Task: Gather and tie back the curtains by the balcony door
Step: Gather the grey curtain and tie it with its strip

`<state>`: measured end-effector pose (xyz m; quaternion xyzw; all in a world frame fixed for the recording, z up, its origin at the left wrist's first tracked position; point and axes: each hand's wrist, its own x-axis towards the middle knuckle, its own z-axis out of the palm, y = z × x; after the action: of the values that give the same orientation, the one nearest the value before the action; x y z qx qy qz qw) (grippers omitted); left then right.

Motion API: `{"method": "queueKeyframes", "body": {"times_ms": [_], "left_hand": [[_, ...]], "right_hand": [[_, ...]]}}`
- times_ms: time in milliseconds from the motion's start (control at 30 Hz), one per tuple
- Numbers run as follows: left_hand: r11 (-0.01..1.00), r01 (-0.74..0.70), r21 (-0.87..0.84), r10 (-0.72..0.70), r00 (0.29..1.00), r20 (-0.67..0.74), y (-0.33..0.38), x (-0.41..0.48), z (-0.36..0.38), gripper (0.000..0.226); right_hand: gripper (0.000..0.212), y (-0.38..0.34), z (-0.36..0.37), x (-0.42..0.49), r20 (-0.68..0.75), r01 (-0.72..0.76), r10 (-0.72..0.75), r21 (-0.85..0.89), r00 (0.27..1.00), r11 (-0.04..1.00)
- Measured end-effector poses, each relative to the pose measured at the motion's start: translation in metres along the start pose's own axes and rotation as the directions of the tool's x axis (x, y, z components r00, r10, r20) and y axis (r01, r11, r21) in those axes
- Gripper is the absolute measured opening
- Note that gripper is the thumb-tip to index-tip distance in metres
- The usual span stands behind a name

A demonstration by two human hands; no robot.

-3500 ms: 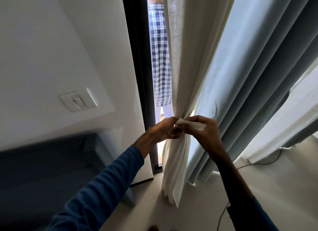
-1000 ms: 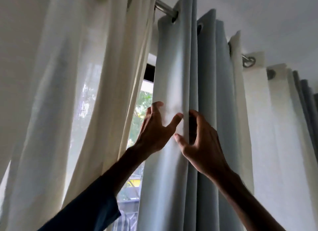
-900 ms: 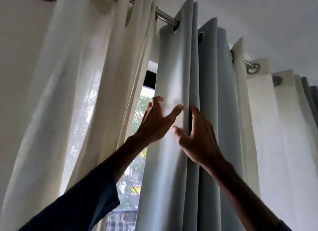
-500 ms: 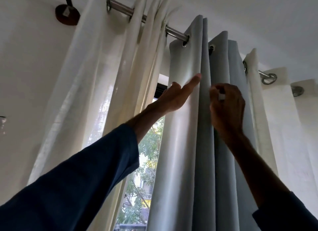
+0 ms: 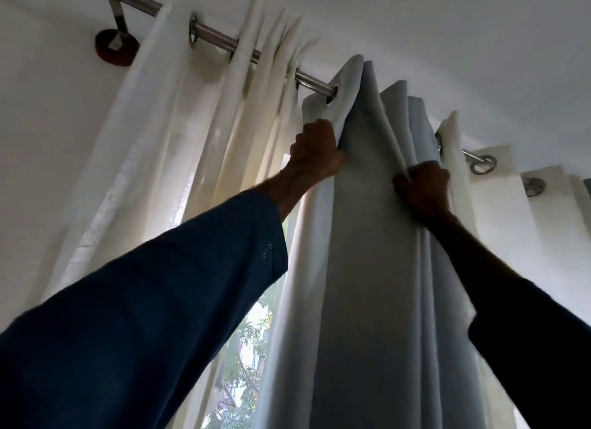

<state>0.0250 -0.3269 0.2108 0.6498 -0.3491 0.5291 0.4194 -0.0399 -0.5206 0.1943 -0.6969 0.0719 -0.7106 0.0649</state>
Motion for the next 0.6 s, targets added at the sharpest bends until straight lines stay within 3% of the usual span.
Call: {"method": "queueKeyframes", "body": {"times_ms": [133,200,267,367,433,500,600], "left_hand": [[0.999,-0.01,0.05,0.011,1.0,-0.025,0.007,0.001,0.012,0.044],[0.999,-0.009,0.042,0.011,0.999,-0.033,0.011,0.001,0.018,0.039],[0.999,-0.029,0.032,0.03,0.999,-0.029,0.017,-0.001,0.025,0.037],[0.996,-0.054,0.068,0.056,0.998,-0.027,0.018,-0.005,0.034,0.036],[0.992,-0.039,0.121,0.043,0.999,-0.031,0.006,-0.004,0.032,0.04],[0.989,0.001,0.15,0.006,0.999,-0.047,-0.015,0.001,0.024,0.041],[0.987,0.036,0.156,-0.031,0.999,-0.029,-0.043,0.012,0.002,0.045]], "right_hand": [[0.066,0.067,-0.029,0.014,0.013,-0.081,0.083,-0.108,0.996,0.991],[0.054,0.081,-0.039,0.015,0.005,-0.1,0.102,-0.155,0.995,0.983],[0.044,0.079,-0.037,0.012,-0.029,-0.112,0.11,-0.081,0.994,0.99],[0.038,0.057,-0.016,0.004,-0.112,-0.018,0.019,0.006,0.993,1.0],[0.046,0.032,-0.001,-0.003,-0.143,0.066,-0.058,0.047,0.988,0.997],[0.045,-0.002,0.015,-0.008,-0.123,0.128,-0.112,0.135,0.986,0.983],[0.025,-0.07,0.052,-0.013,-0.019,0.175,-0.177,0.269,0.984,0.947]]}}
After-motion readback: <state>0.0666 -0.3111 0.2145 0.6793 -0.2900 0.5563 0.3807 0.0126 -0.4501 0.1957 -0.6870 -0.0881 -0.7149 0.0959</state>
